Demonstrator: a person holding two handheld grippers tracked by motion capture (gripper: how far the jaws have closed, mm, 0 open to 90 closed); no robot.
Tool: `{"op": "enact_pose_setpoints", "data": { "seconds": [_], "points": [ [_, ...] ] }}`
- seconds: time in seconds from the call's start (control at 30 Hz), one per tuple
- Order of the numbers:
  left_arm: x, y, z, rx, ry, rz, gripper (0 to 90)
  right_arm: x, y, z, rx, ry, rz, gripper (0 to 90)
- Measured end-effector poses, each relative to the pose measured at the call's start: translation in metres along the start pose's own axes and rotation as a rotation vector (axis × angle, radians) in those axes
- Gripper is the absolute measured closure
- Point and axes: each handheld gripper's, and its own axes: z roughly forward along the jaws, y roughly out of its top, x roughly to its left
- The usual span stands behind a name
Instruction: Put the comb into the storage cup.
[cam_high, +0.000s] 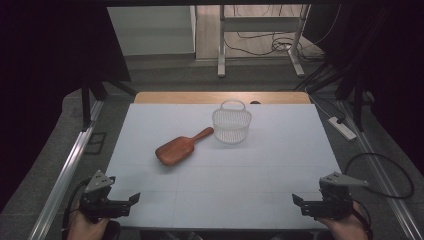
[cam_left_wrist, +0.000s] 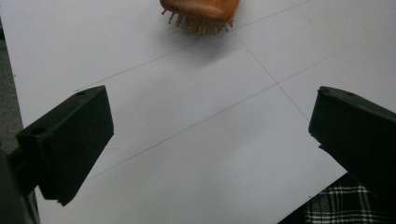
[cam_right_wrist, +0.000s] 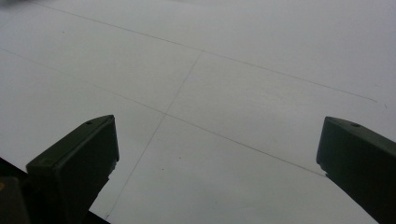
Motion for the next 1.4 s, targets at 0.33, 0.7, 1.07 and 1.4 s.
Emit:
{"op": "enact_pose_setpoints", "data": {
  "seconds": [0.33,0.7,1.07,1.4],
  "points": [
    [0.0008,0.0003,0.0006,0.006,-0.007,-0.002,0.8,0.0029,-0.0002,-0.0005,-0.006,0.001,-0.026,0.0],
    [0.0005,0.0007,0.0009,0.009,-0.004,-0.003,0.8,0.0035,-0.0005,-0.0009,-0.009,0.004,-0.034,0.0],
    [0.0047,0.0032,0.0029,0.024,-0.052,-0.034,0.0,0.0035,-0.0005,-0.0007,-0.010,0.001,-0.032,0.0],
    [0.0010,0.0087,0.0090,0.020,-0.057,0.004,0.0,0.0043,-0.0004,-0.0005,-0.008,0.002,-0.042,0.0]
  ]
}}
